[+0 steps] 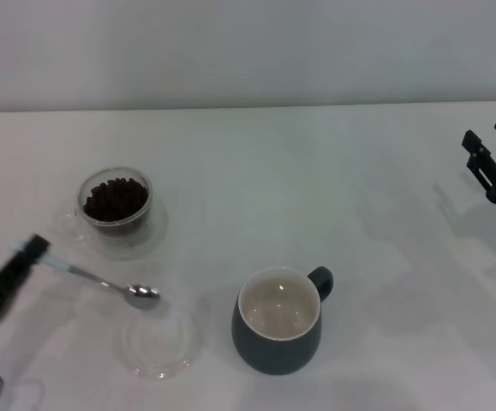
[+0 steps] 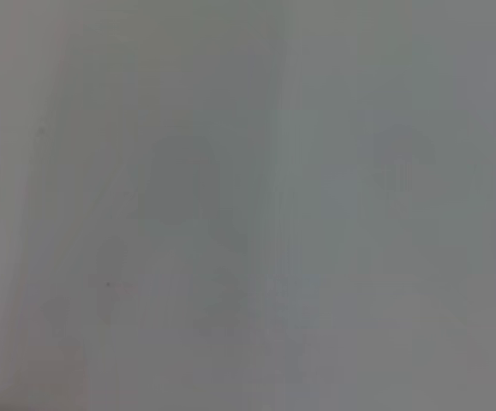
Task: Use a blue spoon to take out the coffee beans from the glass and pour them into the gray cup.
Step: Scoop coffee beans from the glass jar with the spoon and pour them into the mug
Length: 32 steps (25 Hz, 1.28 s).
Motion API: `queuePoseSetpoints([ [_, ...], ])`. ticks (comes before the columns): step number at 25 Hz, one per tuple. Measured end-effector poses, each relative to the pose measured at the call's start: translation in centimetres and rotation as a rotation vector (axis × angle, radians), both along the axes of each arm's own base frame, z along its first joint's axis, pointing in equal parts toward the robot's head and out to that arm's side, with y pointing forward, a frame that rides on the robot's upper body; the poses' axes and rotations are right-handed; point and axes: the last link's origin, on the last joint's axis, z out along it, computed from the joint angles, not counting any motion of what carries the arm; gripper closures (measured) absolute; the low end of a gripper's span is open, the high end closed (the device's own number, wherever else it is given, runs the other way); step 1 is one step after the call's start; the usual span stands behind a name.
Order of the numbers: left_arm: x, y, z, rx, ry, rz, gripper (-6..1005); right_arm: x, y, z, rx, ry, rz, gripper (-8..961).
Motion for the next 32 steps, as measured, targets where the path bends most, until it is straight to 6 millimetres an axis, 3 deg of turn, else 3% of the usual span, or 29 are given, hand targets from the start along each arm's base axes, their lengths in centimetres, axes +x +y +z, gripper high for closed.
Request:
queuePoseSetpoints([
  [11, -1.7, 1.1, 7.9, 0.124, 0.076, -0.070, 869, -0.4, 0.7, 0.2, 0.006, -0.024, 0.019, 439],
  [18, -2.0, 3.6, 10.1, 0.099, 0.118, -0.074, 869, -1.0, 1.3, 0.0, 0.009, -0.034, 0.039, 440],
  [24, -0.6, 6.5, 11.0, 0.110, 0.154, -0.125, 869, -1.3, 1.5, -0.4, 0.007, -0.046, 0.040, 440],
  [32, 1.6, 10.8, 8.7, 0.027, 0.261, -0.137, 869, -1.7, 1.7, -1.0, 0.002, -0.047, 0.043, 439],
])
